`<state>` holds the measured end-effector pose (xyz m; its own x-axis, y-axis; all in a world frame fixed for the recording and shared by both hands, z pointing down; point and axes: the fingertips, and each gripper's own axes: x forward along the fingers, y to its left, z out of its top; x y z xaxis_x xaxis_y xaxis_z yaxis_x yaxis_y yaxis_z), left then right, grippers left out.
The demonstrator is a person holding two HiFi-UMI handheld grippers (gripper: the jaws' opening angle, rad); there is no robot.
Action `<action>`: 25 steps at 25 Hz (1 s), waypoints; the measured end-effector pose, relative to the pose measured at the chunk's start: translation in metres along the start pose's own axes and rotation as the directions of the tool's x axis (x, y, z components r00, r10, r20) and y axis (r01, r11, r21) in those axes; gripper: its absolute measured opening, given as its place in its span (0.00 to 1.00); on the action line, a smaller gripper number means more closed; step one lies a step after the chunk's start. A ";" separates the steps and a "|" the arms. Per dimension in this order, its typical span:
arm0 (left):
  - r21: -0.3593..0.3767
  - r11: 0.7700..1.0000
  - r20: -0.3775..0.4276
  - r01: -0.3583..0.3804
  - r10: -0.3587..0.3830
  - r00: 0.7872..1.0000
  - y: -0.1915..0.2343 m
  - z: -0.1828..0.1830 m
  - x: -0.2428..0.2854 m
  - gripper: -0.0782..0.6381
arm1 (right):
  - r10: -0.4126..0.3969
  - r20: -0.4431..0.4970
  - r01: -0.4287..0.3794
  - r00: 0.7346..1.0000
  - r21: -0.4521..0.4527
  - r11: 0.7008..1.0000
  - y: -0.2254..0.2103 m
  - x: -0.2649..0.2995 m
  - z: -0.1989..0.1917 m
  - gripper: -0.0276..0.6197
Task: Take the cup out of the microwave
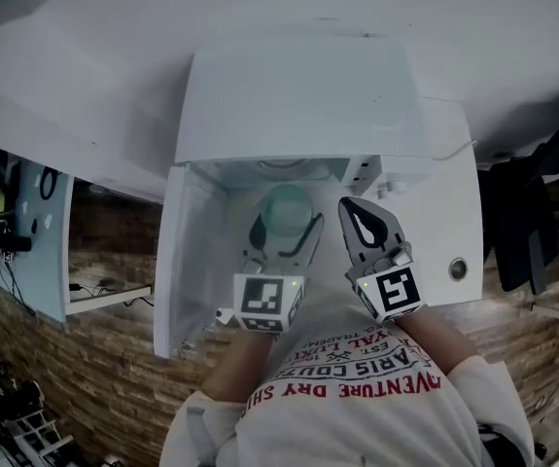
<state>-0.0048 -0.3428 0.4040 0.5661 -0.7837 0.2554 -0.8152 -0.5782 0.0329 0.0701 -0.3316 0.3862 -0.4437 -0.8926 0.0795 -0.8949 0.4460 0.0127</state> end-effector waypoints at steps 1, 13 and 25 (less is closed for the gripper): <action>0.012 1.000 0.006 0.003 -0.003 1.000 -0.002 0.002 0.000 0.62 | -0.003 -0.006 0.003 1.000 -0.005 1.000 0.000 -0.001 -0.001 0.06; 0.025 1.000 0.023 -0.007 0.007 1.000 0.001 0.006 0.010 0.62 | -0.039 -0.025 0.039 0.999 -0.012 0.999 -0.013 -0.004 -0.004 0.06; 0.017 1.000 -0.003 0.019 -0.019 1.000 -0.001 -0.009 0.017 0.62 | -0.071 -0.089 0.072 0.994 0.006 0.997 -0.019 0.002 -0.021 0.06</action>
<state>0.0051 -0.3537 0.4170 0.5813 -0.7719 0.2575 -0.8020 -0.5969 0.0212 0.0876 -0.3404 0.4066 -0.3733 -0.9126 0.1667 -0.9247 0.3804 0.0120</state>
